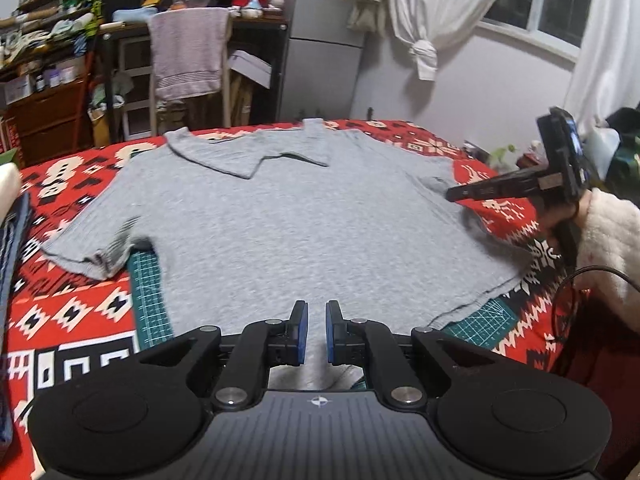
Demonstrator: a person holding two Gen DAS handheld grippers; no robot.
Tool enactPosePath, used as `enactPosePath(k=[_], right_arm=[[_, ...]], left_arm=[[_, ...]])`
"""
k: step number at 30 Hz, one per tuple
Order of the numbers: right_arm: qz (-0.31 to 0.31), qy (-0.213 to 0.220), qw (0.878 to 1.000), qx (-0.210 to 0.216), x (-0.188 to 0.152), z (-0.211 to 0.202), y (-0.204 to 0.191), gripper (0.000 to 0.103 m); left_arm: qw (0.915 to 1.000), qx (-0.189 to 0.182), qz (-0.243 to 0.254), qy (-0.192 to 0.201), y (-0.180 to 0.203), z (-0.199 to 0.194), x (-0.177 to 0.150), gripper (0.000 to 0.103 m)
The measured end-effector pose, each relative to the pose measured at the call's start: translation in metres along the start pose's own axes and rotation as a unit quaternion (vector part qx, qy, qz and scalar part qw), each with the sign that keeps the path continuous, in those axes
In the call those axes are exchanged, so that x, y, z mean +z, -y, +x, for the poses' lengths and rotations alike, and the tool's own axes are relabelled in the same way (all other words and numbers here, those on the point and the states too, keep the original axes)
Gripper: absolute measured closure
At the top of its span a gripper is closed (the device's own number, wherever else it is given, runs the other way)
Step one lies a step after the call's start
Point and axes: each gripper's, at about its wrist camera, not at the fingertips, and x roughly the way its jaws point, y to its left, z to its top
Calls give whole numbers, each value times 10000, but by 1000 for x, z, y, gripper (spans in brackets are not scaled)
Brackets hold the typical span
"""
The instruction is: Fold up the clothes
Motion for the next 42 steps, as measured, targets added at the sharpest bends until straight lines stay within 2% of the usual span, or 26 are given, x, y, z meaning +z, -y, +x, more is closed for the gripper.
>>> enactPosePath(k=[5, 9, 13, 15, 17, 19, 22, 23, 28, 31, 34, 36, 39, 42], right_arm=[[65, -21, 9999, 99, -6, -7, 14, 100], [409, 74, 9985, 360, -12, -29, 23, 99], [579, 133, 9961, 658, -20, -43, 20, 92], [645, 123, 9952, 722, -22, -41, 17, 92], [650, 11, 9958, 643, -24, -35, 14, 92], [588, -119, 9975, 380, -27, -29, 12, 97], [548, -126, 9983, 139, -30, -35, 14, 93], [517, -144, 9985, 85, -31, -38, 15, 93], [749, -90, 9968, 273, -41, -69, 31, 92], [969, -118, 9935, 578, -51, -86, 38, 92], [1065, -148, 9907, 829, -60, -100, 35, 91], [1078, -161, 9904, 849, -64, -104, 31, 91], [1184, -195, 9892, 845, -69, -107, 28, 85], [1295, -222, 9873, 891, -73, -108, 26, 85]], left_arm=[[9999, 58, -88, 28, -6, -4, -2, 96], [9998, 12, -155, 111, -9, -8, -2, 96], [9996, -48, -256, 132, -10, -8, -3, 96], [9994, -92, -297, 127, -10, -7, -3, 96], [9995, -105, -268, 113, -9, -7, -3, 96], [9997, -89, -194, 111, -6, -9, -4, 96], [9998, -45, -126, 142, -5, -16, -5, 95], [9998, -21, -123, 160, -5, -18, -5, 92], [9980, 22, -615, 155, -24, -30, -4, 91], [9953, 83, -962, 96, -40, -37, -4, 91], [9927, 208, -1184, 15, -52, -43, -7, 83], [9908, 312, -1316, -71, -59, -46, -10, 76], [9872, 352, -1548, -160, -68, -51, -17, 75], [9835, 347, -1758, -267, -74, -52, -23, 73]])
